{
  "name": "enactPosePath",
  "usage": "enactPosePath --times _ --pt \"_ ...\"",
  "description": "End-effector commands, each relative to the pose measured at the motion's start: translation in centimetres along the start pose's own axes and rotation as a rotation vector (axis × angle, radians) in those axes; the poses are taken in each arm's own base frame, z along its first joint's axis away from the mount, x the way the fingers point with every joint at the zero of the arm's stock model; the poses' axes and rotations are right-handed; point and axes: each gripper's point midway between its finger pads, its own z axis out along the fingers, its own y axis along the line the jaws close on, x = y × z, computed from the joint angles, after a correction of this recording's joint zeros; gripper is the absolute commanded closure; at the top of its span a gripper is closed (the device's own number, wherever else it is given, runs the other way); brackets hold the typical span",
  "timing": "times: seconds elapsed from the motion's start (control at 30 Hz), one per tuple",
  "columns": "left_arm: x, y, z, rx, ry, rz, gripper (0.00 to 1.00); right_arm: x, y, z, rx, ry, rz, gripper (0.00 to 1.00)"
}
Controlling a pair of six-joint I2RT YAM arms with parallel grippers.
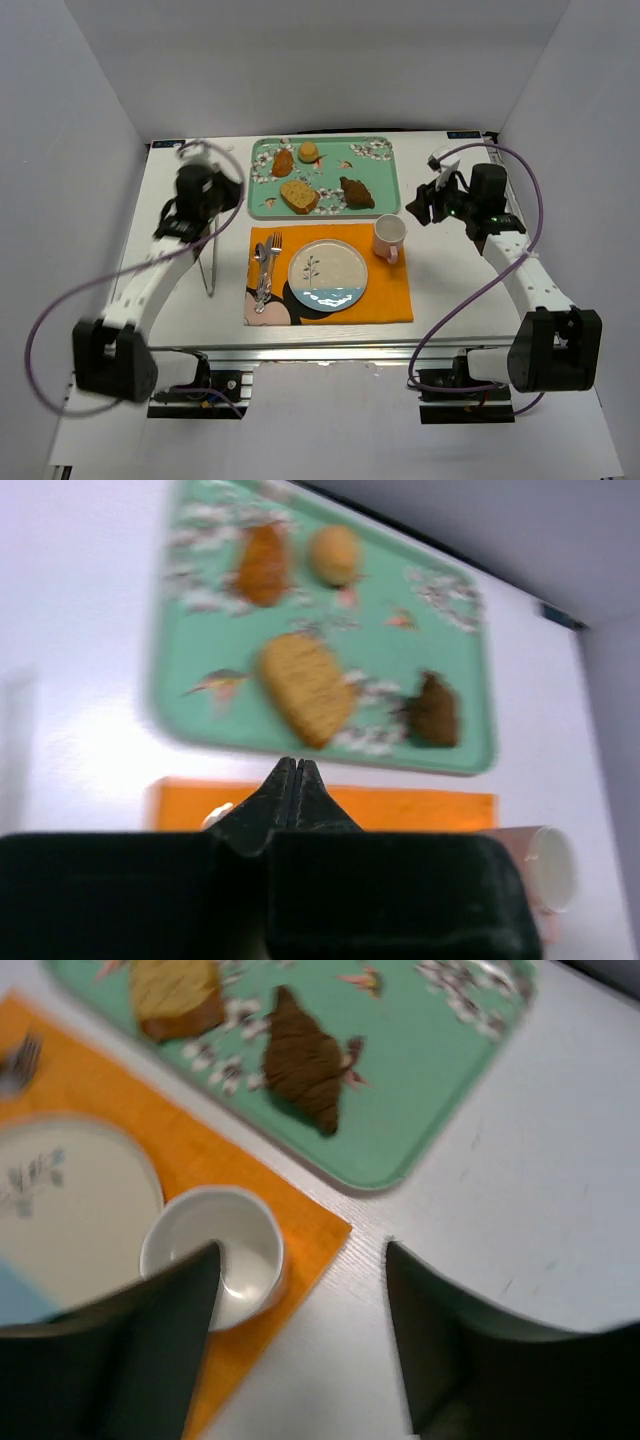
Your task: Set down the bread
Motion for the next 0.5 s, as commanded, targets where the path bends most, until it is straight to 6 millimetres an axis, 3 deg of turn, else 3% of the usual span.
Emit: enactPosePath --times 0.0,0.03,0.07,0.1,0.13,0.2,0.27,0.37,0.47 --pt "3.0 9.2 -7.5 -0.276 0.055 0.004 0.96 0.2 7.6 -2.5 -0.469 -0.128 -0.315 0.46" --pt "3.7 10.9 -9.0 -0.344 0.075 0.006 0.66 0.4 8.7 -2.6 -0.532 -0.146 -0.341 0.64" --pt "3.7 11.6 -9.9 -0.371 0.069 0.008 0.45 0.2 9.5 -2.7 -0.572 -0.158 -0.333 0.82" --pt "3.7 12.0 -11.2 -0.384 0.052 0.007 0.3 0.6 10.2 -2.1 -0.598 -0.141 -0.32 1.0" --pt "4.0 13.0 -12.1 -0.428 0.058 0.005 0.16 0.7 10.5 -1.9 -0.609 -0.126 -0.31 1.0" --pt "4.3 13.8 -13.3 -0.468 0.058 0.015 0.09 0.4 11.1 -1.1 -0.632 -0.112 -0.317 0.53" --pt "5.7 15.0 -14.0 -0.516 0.122 0.045 0.02 0.0 11.4 -0.7 -0.636 -0.1 -0.321 0.2" --pt "7.9 16.0 -13.1 -0.536 0.245 0.077 0.02 0.0 12.2 -0.3 -0.676 -0.105 -0.338 0.12" --pt "8.3 17.1 -11.7 -0.569 0.297 0.119 0.02 -0.2 12.8 -0.3 -0.706 -0.099 -0.339 0.12"
